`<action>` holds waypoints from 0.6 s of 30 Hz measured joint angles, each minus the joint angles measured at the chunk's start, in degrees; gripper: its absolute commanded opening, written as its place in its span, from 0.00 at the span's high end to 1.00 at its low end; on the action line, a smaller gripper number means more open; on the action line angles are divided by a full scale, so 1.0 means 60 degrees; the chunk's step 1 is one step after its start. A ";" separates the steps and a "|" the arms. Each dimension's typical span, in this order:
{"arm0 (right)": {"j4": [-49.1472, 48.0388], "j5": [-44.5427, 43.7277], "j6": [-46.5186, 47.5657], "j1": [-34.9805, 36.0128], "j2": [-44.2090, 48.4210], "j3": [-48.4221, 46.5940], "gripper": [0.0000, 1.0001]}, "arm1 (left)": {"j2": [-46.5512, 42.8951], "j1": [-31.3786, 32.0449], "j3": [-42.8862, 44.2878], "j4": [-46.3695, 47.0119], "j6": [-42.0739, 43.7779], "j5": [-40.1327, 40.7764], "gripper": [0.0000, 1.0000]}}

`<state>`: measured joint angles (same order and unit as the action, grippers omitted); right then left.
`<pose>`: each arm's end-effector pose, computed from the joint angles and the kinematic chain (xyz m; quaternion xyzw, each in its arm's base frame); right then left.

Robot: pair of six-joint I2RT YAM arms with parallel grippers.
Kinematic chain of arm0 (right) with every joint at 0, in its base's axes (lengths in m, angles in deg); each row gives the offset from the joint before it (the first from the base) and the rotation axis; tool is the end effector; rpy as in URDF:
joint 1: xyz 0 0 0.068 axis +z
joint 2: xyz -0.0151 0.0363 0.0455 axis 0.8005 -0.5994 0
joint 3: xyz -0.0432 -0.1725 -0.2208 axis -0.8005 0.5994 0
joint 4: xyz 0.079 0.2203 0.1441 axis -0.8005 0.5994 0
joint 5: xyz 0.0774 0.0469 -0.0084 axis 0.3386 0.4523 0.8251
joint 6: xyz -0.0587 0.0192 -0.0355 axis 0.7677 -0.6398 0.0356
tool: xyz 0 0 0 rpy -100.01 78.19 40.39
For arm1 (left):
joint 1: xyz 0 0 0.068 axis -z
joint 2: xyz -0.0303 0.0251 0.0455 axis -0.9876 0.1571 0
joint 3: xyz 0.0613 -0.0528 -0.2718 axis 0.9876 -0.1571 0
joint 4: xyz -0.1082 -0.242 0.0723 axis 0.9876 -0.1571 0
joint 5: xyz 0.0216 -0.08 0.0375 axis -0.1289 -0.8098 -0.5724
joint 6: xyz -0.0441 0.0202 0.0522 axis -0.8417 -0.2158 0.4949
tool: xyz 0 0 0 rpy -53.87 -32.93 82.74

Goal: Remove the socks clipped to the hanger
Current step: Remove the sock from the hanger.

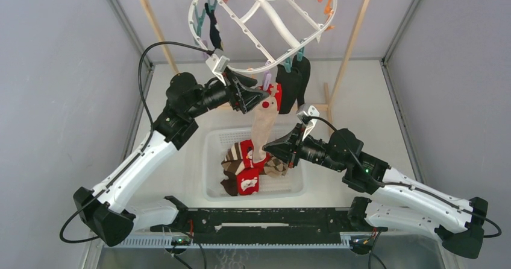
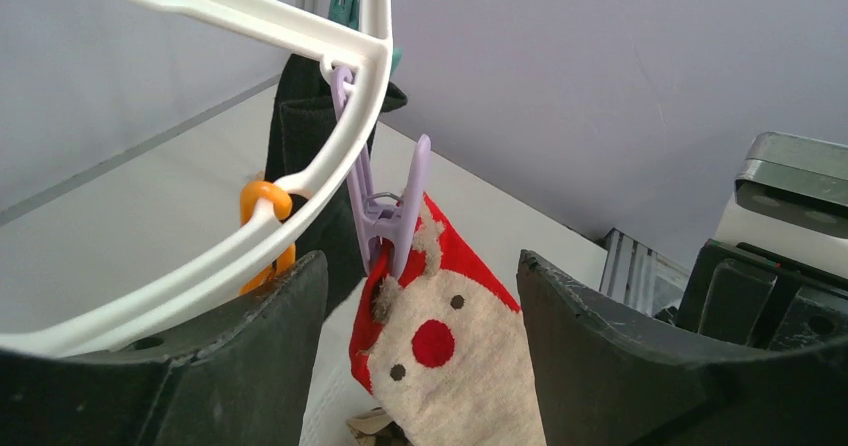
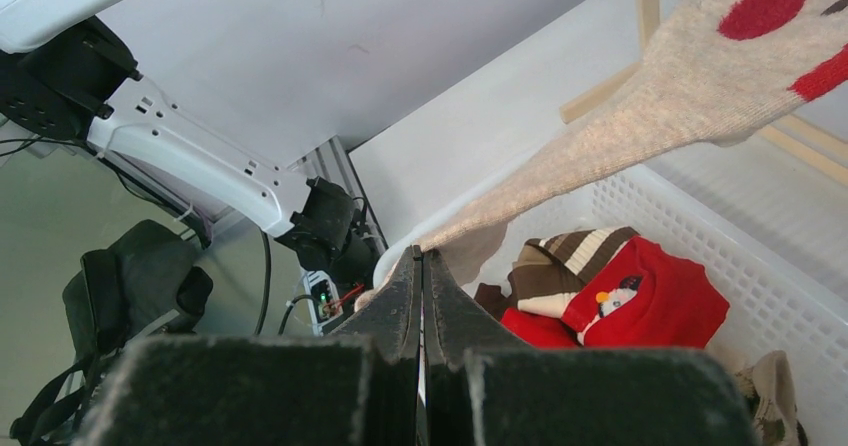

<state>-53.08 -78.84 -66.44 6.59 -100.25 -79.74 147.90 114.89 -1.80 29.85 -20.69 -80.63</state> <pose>0.1061 0.1974 0.3665 -0.2842 0.6596 0.4834 0.5005 0.2291 -0.1870 0.4442 0.2648 0.6251 -0.4602 0.5721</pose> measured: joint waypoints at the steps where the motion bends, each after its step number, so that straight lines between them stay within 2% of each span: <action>1: 0.0000 0.0000 0.0000 0.0000 0.0011 0.0000 1.00 | 0.0044 -0.0004 0.0004 0.0025 -0.0018 -0.0007 0.27; 13: 0.0004 -0.0004 0.0000 0.0051 0.0087 0.0000 1.00 | 0.0036 -0.0018 0.0018 0.0324 -0.0219 0.0350 0.25; 18: 0.0000 -0.0004 0.0004 0.0055 0.0095 0.0000 1.00 | -0.0142 -0.0018 0.0015 0.0313 -0.0222 0.0586 0.21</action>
<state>-53.08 -78.86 -66.41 6.92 -99.68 -79.74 147.05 114.78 -1.71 31.73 -22.03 -77.11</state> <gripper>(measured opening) 0.006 0.781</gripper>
